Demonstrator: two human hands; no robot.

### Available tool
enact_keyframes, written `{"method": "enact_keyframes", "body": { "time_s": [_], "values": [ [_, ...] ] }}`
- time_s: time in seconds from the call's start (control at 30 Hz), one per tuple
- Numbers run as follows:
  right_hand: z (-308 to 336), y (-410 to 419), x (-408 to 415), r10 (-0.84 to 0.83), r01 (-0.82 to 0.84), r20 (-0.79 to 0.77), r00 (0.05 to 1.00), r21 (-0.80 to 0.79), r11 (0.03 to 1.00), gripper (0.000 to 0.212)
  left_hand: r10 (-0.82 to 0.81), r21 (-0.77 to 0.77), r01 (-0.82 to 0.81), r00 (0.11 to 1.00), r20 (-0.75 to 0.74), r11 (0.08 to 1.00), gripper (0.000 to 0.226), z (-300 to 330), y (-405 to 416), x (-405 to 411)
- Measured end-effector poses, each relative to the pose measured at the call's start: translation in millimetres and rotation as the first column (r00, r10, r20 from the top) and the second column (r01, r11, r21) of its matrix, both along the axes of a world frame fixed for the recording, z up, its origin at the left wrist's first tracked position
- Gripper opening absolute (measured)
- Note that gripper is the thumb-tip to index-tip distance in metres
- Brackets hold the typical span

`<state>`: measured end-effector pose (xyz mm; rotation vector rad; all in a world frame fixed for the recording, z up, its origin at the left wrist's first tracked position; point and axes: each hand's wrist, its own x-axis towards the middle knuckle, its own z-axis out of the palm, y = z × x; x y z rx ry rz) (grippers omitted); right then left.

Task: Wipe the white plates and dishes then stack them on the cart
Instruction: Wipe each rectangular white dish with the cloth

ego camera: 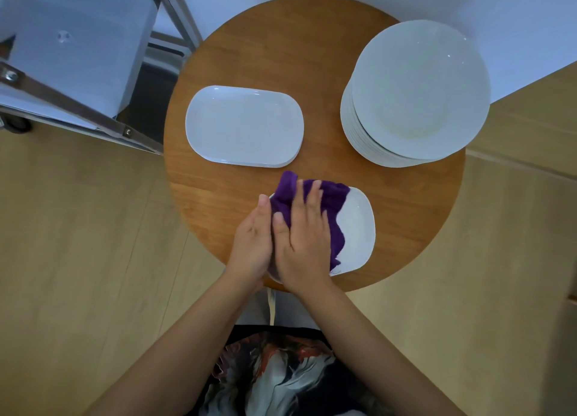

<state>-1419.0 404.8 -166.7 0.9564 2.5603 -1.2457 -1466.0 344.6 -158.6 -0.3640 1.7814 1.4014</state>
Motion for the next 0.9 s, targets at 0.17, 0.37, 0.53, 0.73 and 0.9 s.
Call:
{"method": "enact_keyframes", "body": {
  "time_s": [0.17,0.37,0.53,0.73,0.9],
  "values": [
    [15,3,-1,0.216,-0.219,-0.075,0.973,-0.027,0.975,0.058,0.102,0.112,-0.119,0.984,0.146,0.987,0.049,4,-6,-6],
    [34,-1,1,0.182,-0.193,-0.14,0.973,-0.071,0.979,0.041,0.229,0.126,-0.268,0.938,0.26,0.955,0.061,12,-8,-16],
    [46,8,10,0.259,-0.245,-0.197,0.946,0.094,0.965,0.043,0.287,0.111,-0.342,0.893,0.346,0.933,0.071,25,-3,-15],
    [58,28,34,0.453,-0.374,-0.255,0.855,0.303,0.877,0.036,0.228,0.139,-0.276,0.931,0.285,0.951,0.06,40,6,-22],
    [74,47,48,0.491,-0.388,-0.311,0.814,0.338,0.857,0.035,0.171,0.179,-0.192,0.977,0.125,0.965,0.042,57,7,-27]
  ]
}}
